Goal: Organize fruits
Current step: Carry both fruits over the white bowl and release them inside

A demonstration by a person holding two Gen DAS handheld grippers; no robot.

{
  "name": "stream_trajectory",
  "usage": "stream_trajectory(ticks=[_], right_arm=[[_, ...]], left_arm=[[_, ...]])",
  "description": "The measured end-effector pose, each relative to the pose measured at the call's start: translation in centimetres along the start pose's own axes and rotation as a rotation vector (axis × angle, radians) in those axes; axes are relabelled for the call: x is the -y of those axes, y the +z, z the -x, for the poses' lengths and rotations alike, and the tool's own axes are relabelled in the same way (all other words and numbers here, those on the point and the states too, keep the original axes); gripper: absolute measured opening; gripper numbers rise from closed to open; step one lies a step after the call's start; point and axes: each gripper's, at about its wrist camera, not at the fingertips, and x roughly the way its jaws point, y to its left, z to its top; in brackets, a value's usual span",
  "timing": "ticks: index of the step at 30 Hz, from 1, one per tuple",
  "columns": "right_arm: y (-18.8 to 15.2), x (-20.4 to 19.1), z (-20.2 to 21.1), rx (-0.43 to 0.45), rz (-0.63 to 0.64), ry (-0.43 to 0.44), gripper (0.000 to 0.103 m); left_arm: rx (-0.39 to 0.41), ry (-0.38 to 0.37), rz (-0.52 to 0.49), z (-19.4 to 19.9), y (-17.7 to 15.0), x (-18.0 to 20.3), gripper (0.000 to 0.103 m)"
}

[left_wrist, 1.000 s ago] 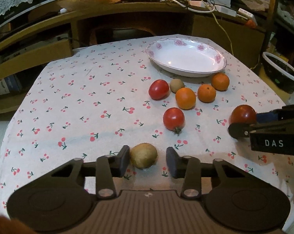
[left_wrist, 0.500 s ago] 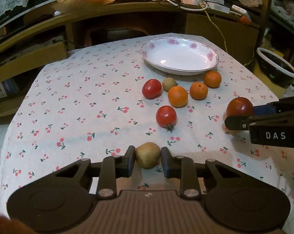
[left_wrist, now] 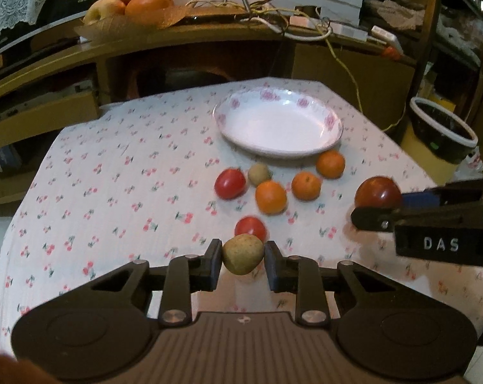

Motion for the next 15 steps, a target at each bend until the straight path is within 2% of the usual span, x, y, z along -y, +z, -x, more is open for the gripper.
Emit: stream_trajectory(ticks=[8,15], right_arm=[[2.5,0.9,0.1,0.030,-0.033,0.018,0.040],[5.3,2.4,-1.3,0.036,-0.057,0.015,0.040]], left_arm=[[0.040,-0.044,-0.057,-0.8,4.2,1.6,0.033],[0.051,-0.063,-0.074,-3.5,8.3,2.0,0.033]])
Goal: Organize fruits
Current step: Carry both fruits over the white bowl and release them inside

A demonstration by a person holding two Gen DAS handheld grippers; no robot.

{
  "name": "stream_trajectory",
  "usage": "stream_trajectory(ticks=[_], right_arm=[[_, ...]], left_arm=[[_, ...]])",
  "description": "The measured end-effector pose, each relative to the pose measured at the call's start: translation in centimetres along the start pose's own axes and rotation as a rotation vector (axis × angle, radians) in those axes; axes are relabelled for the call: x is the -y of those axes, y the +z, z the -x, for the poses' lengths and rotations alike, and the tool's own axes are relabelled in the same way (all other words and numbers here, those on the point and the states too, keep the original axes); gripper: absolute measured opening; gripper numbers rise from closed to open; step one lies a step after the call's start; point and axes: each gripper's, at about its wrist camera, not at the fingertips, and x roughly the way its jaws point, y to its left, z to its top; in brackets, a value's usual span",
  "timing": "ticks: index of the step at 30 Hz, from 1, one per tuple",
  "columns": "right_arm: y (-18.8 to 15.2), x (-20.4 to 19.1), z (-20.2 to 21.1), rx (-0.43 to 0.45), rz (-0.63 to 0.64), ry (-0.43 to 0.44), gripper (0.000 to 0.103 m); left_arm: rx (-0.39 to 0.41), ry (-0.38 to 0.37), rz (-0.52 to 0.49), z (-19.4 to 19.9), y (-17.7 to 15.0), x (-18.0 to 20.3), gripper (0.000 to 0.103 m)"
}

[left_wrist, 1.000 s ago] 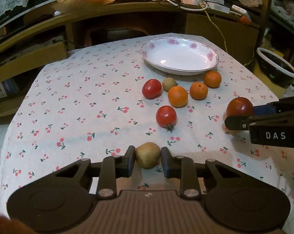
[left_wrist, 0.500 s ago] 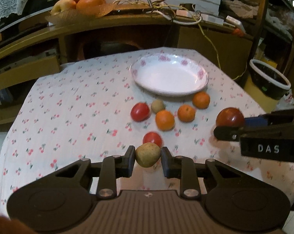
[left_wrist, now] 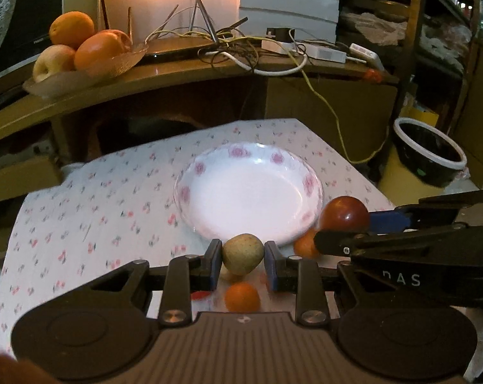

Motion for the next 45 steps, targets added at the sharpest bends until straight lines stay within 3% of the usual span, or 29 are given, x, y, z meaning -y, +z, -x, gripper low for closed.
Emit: stream_trajectory(ticks=[13,25,45], right_arm=[[4.5,2.4,-4.8,-0.026,0.003,-0.026,0.040],[4.9,2.5,-7.5,-0.078,0.011,-0.030,0.041],[5.0,2.5,-7.6,-0.052,0.042,-0.042,0.047]], left_arm=[[-0.025,-0.004,0.014,-4.8,2.8,-0.8,0.033],[-0.067,0.009,0.028,-6.7,2.5,-1.5,0.033],[-0.060,0.020,0.050,-6.4,2.7,-1.9,0.040]])
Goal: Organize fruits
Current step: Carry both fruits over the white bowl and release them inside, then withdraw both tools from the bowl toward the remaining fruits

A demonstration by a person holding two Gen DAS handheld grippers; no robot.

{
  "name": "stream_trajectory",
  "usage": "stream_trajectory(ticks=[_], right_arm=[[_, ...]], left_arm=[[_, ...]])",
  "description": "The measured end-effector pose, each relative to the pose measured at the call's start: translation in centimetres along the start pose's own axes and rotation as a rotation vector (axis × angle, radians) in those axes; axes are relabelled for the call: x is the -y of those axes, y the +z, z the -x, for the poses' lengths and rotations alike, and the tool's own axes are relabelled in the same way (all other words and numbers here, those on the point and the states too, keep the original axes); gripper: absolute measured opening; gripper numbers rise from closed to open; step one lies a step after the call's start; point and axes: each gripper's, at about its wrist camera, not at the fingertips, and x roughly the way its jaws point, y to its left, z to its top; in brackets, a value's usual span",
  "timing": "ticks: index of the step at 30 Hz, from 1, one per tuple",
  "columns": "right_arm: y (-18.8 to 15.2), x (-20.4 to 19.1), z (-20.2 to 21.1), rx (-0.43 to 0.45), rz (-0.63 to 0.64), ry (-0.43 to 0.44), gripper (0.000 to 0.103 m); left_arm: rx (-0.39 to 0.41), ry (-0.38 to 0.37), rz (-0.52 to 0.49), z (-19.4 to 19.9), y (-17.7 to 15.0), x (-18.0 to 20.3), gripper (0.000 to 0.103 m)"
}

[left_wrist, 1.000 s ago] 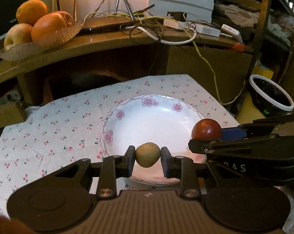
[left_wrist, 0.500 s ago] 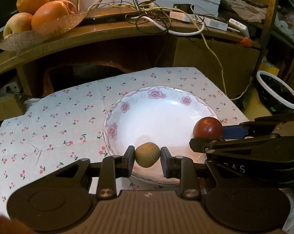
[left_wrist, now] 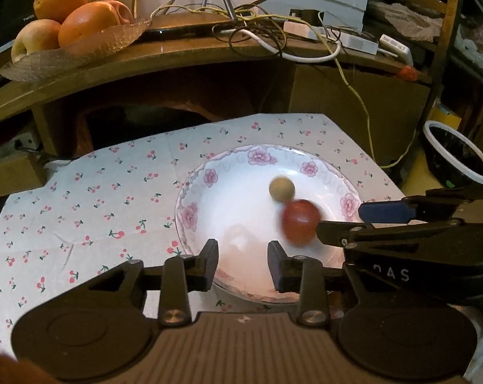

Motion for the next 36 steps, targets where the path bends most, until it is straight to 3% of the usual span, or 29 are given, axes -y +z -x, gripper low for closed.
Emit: stream_trajectory(ticks=[6,14,36], right_arm=[[0.3,0.7,0.9,0.035,-0.018,0.003,0.054],[0.2,1.0,1.6,0.049,-0.024,0.012,0.054],[-3.4,1.4,2.9,-0.039,0.022,0.059,0.054]], left_arm=[[0.011,-0.003,-0.004,0.6,0.1,0.0,0.043],[0.024,-0.008,0.000,1.5,-0.1,-0.4,0.044],[-0.023,-0.065,-0.028,4.5,-3.4,-1.2,0.046]])
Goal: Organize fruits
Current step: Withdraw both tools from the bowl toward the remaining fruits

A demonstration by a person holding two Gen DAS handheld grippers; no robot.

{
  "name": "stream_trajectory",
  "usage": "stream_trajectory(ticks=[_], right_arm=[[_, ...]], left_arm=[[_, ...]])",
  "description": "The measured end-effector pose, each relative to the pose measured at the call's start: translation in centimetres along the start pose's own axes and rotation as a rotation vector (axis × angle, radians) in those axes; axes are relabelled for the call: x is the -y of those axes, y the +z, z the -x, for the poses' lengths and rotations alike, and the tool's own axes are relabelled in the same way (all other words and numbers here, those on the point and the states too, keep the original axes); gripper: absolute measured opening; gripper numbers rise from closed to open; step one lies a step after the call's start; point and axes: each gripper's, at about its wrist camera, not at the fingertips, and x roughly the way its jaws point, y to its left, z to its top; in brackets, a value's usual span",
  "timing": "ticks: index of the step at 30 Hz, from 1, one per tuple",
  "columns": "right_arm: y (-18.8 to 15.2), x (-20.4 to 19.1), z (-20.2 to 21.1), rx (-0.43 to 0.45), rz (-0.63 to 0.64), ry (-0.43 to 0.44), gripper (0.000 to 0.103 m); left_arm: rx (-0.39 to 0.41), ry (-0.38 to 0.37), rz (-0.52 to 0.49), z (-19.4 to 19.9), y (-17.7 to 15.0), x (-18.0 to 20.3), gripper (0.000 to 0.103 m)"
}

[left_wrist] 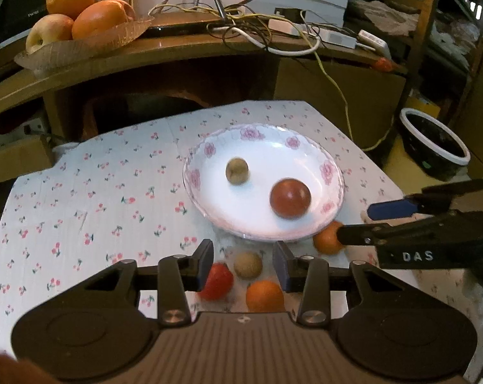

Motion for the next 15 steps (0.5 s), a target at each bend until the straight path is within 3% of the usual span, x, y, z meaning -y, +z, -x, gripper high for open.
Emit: stream_trajectory(ticks=[15], right_arm=[[-0.9,-1.5,-1.8,-0.055,0.059,0.028,0.054]], left_arm=[[-0.068,-0.047,-0.084,0.6,-3.6,0.3,0.049]])
